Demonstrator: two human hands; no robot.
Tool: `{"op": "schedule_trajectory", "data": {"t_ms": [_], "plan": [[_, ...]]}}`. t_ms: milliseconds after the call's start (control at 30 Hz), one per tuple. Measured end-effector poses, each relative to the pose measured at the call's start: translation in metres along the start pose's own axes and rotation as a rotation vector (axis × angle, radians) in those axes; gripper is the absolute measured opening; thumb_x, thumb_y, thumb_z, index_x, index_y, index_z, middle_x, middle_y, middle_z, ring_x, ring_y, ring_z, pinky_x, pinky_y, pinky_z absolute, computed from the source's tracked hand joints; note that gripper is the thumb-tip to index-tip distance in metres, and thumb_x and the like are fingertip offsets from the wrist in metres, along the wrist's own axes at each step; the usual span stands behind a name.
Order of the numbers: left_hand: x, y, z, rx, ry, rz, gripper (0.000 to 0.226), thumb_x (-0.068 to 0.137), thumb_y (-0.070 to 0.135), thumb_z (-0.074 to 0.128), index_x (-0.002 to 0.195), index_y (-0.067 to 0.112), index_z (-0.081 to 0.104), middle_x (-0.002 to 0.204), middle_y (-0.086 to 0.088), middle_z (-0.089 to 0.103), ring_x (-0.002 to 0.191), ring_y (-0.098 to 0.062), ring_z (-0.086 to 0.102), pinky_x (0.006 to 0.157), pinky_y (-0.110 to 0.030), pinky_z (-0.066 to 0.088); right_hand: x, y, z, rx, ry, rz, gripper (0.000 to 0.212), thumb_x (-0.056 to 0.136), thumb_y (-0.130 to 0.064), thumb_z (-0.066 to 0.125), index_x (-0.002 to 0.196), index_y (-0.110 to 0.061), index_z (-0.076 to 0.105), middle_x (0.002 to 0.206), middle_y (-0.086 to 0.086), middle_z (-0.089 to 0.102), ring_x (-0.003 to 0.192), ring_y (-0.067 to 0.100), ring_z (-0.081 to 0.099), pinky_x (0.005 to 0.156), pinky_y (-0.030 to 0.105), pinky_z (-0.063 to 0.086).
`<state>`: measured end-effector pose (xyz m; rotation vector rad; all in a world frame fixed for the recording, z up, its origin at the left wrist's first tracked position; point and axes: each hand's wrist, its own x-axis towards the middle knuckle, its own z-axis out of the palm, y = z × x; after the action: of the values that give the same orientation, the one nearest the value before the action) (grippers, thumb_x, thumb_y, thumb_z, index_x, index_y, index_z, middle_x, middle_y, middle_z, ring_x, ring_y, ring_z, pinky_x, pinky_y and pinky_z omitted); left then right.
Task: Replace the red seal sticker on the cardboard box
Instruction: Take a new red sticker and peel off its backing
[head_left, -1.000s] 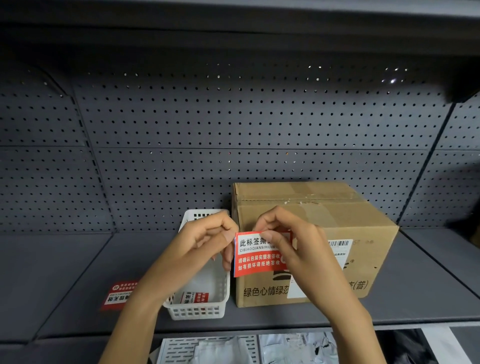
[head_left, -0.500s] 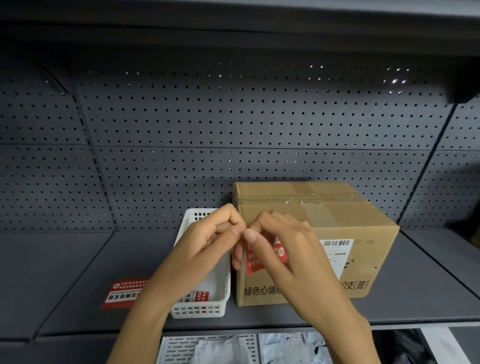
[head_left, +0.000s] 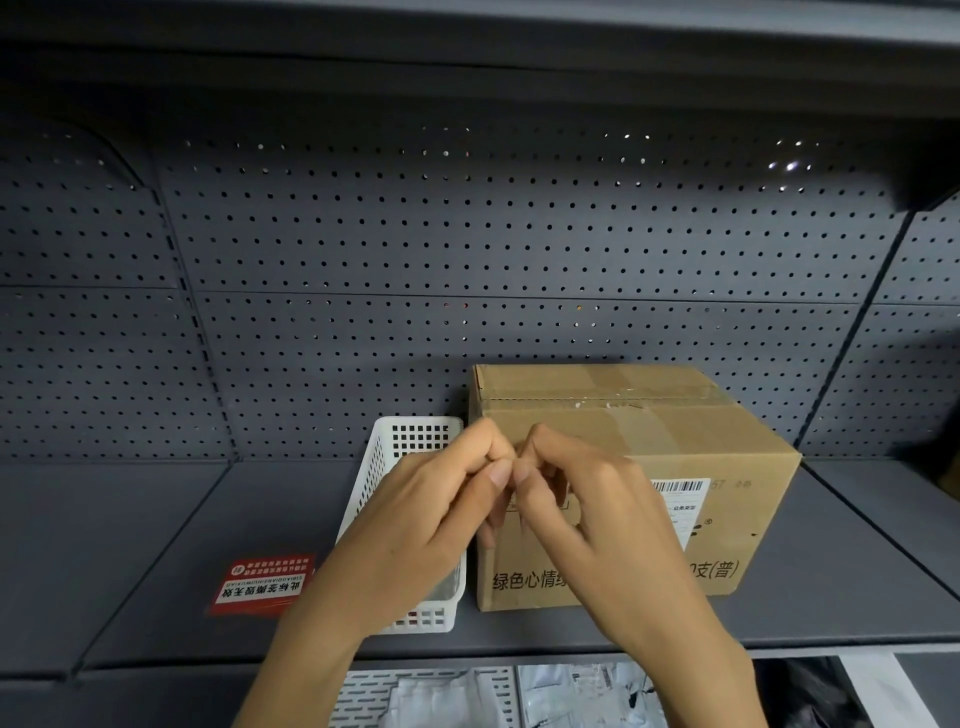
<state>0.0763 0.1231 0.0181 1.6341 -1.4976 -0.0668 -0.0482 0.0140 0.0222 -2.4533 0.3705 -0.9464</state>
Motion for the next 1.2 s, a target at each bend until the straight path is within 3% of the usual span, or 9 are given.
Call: {"op": "schedule_trajectory", "data": {"t_ms": [133, 233, 533, 800, 867, 933, 1033, 1133, 1200], "plan": [[-0.001, 0.001, -0.003, 0.035, 0.037, 0.005, 0.021, 0.103, 0.022, 0.041, 0.084, 0.02, 0.049, 0.063, 0.001, 0.061, 0.063, -0.015, 0.065, 0.062, -0.027, 0.05, 0.002, -0.004, 0.002, -0.043, -0.007, -0.033, 0.028, 0.096, -0.039, 0.037, 0.074, -0.023, 0.044, 0.064, -0.008, 0.047, 0.066, 0.012, 0.045, 0.06, 0.034, 0.044], [-0.001, 0.003, -0.002, 0.055, 0.054, 0.004, 0.02, 0.102, 0.025, 0.041, 0.083, 0.024, 0.047, 0.062, 0.0, 0.06, 0.062, -0.016, 0.063, 0.061, -0.032, 0.05, 0.002, -0.005, 0.004, -0.066, 0.004, -0.023, 0.025, 0.097, -0.033, 0.04, 0.074, -0.023, 0.042, 0.062, -0.007, 0.043, 0.064, 0.013, 0.042, 0.059, 0.034, 0.041], [-0.003, 0.002, -0.005, 0.022, 0.086, 0.019, 0.021, 0.102, 0.024, 0.041, 0.082, 0.025, 0.048, 0.061, 0.004, 0.057, 0.06, -0.017, 0.06, 0.058, -0.021, 0.045, 0.002, -0.006, 0.01, 0.078, 0.049, 0.008, 0.024, 0.095, -0.03, 0.046, 0.071, -0.026, 0.044, 0.063, -0.002, 0.052, 0.06, 0.018, 0.047, 0.057, 0.043, 0.046], [-0.005, -0.004, -0.009, 0.012, 0.186, -0.007, 0.026, 0.102, 0.032, 0.039, 0.079, 0.021, 0.044, 0.065, 0.002, 0.057, 0.056, -0.008, 0.051, 0.053, -0.018, 0.037, 0.0, 0.001, 0.008, 0.123, 0.105, 0.03, 0.023, 0.092, -0.025, 0.052, 0.069, -0.026, 0.049, 0.064, -0.008, 0.057, 0.065, 0.014, 0.051, 0.052, 0.029, 0.04], [-0.004, -0.007, -0.011, -0.023, 0.198, -0.027, 0.026, 0.1, 0.035, 0.037, 0.078, 0.025, 0.043, 0.071, 0.006, 0.058, 0.062, -0.01, 0.051, 0.057, -0.022, 0.04, 0.001, 0.003, 0.007, 0.139, 0.128, 0.006, 0.021, 0.094, -0.025, 0.053, 0.073, -0.029, 0.053, 0.07, -0.011, 0.06, 0.072, 0.012, 0.055, 0.058, 0.025, 0.042], [-0.004, -0.007, -0.014, -0.105, 0.171, -0.06, 0.025, 0.101, 0.034, 0.038, 0.08, 0.022, 0.047, 0.079, 0.001, 0.062, 0.075, -0.023, 0.06, 0.065, -0.04, 0.049, 0.004, 0.005, 0.005, 0.185, 0.152, -0.048, 0.011, 0.096, -0.024, 0.057, 0.092, -0.032, 0.063, 0.086, -0.012, 0.064, 0.085, 0.011, 0.06, 0.069, 0.017, 0.044], [-0.004, -0.008, -0.015, -0.273, 0.107, -0.117, 0.026, 0.101, 0.031, 0.042, 0.086, 0.012, 0.052, 0.082, -0.013, 0.063, 0.08, -0.03, 0.064, 0.077, -0.043, 0.052, 0.008, 0.007, 0.006, 0.235, 0.114, -0.124, 0.034, 0.093, -0.021, 0.067, 0.125, -0.032, 0.065, 0.112, -0.015, 0.061, 0.111, 0.006, 0.058, 0.091, 0.009, 0.04], [-0.004, -0.009, -0.011, -0.539, 0.084, -0.21, 0.023, 0.101, 0.028, 0.047, 0.091, 0.011, 0.059, 0.095, -0.025, 0.065, 0.095, -0.041, 0.065, 0.093, -0.053, 0.049, 0.01, 0.006, 0.015, 0.303, 0.07, -0.172, 0.038, 0.089, -0.021, 0.07, 0.127, -0.028, 0.068, 0.12, -0.012, 0.062, 0.121, 0.014, 0.057, 0.101, 0.017, 0.04], [-0.004, -0.008, -0.009, -0.64, 0.076, -0.253, 0.021, 0.097, 0.028, 0.048, 0.086, 0.019, 0.063, 0.085, -0.013, 0.066, 0.086, -0.028, 0.065, 0.087, -0.044, 0.048, 0.008, 0.006, 0.021, 0.364, 0.118, -0.178, 0.032, 0.086, -0.023, 0.072, 0.118, -0.027, 0.074, 0.118, -0.012, 0.065, 0.118, 0.017, 0.06, 0.099, 0.023, 0.045]]}}
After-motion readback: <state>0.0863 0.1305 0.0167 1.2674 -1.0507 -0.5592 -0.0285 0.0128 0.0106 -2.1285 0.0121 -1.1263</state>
